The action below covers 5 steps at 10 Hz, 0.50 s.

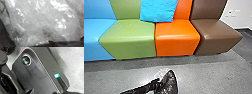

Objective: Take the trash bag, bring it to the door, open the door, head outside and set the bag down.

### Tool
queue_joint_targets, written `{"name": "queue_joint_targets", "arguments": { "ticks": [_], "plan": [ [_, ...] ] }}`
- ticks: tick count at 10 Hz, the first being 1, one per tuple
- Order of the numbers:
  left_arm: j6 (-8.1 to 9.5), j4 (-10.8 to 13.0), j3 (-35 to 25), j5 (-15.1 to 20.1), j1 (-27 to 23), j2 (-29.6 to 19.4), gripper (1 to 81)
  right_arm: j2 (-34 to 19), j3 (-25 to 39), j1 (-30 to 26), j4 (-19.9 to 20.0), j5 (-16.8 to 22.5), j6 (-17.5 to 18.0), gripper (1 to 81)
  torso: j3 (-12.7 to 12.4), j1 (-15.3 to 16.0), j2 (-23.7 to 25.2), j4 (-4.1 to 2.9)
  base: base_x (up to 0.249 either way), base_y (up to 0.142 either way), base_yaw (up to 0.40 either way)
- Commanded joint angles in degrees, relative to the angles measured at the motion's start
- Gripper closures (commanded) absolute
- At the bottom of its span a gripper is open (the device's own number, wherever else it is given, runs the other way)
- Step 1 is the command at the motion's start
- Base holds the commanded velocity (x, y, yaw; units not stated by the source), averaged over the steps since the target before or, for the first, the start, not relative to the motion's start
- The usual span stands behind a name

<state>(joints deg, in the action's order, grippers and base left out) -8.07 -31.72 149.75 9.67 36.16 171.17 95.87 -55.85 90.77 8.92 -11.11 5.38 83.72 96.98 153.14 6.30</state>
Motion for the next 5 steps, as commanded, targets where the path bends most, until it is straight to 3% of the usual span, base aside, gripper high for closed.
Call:
{"name": "queue_joint_targets", "arguments": {
  "ticks": [1, 3, 4, 5],
  "plan": [
    [0.16, 1.3, 1.5, 6.4, 0.1, -0.6, 1.0, -3.5, 1.6, -1.0, 0.2, 4.7, -0.1, 1.0, 0.0, 0.0, 0.0, 0.0, 0.0, 0.0, 0.0],
    [0.07, 1.2, 1.5, 6.4, 0.0, -0.9, 1.0, -3.5, 1.5, -1.0, 0.2, 4.7, -0.1, 1.0, 0.0, 0.0, 0.0, 0.0, 0.0, 0.0, 0.0],
    [0.07, 1.1, 1.4, 6.4, 0.1, -0.9, 81.1, -3.4, 1.5, -1.0, 0.2, 4.7, -0.1, 1.0, 0.0, 0.0, 0.0, 0.0, 0.0, 0.0, 0.0],
    [-0.02, 1.1, 1.3, 6.4, 0.2, -1.1, 81.1, -3.4, 1.5, -1.0, 0.2, 4.7, -0.1, 1.0, 0.0, 0.0, 0.0, 0.0, 0.0, 0.0, 0.0]
  ]
}}
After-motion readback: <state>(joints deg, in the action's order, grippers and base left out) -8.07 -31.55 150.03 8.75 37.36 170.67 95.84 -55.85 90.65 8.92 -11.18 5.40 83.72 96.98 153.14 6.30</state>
